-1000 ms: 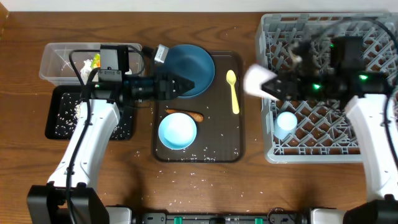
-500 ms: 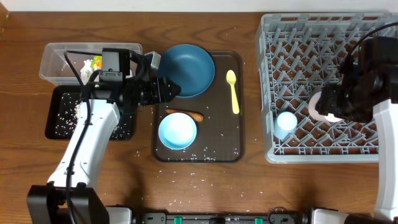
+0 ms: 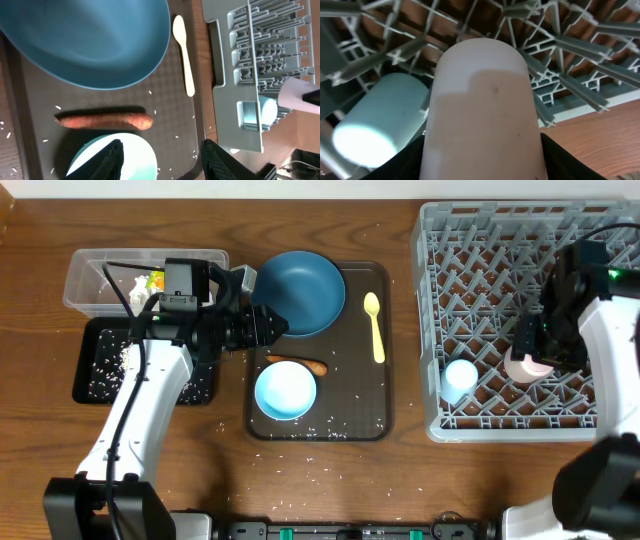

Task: Sort waste into correct bins and load items into the dishwasher rack
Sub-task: 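Place the pink cup in the dish rack with the right gripper, then grasp the white bowl with the right gripper and lift it toward the rack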

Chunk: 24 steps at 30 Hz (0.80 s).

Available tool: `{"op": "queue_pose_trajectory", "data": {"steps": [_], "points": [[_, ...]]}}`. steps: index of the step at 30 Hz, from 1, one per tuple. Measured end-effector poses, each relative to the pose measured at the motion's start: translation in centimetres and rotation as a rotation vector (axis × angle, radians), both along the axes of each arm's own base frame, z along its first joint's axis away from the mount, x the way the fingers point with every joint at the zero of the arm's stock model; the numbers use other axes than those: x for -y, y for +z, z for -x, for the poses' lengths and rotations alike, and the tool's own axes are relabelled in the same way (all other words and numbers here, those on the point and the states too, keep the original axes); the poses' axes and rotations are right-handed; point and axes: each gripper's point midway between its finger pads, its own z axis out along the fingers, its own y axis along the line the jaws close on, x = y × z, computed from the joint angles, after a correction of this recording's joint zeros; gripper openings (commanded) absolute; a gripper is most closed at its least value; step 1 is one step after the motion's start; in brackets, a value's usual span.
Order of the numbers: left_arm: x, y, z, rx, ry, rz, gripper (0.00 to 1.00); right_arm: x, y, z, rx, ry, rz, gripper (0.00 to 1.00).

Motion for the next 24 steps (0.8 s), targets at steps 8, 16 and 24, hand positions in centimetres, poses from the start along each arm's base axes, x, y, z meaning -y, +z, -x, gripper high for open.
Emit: {"op": "queue_pose_trajectory", "data": {"steps": [8,16,24], "points": [[0.0,0.0,0.0,0.002,-0.006,-0.003,0.52,-0.2,-2.2,-0.1,-0.07,-0.02,-0.028,0.99],[0.0,0.0,0.0,0.006,-0.008,-0.005,0.52,-1.0,-0.7,-0.6,-0.053,-0.015,-0.074,0.99],[-1.2,0.8,0.4,0.018,0.013,-0.012,0.52,-8.3,7.6,-7.5,0.313,0.192,-0.217,0.89]]}}
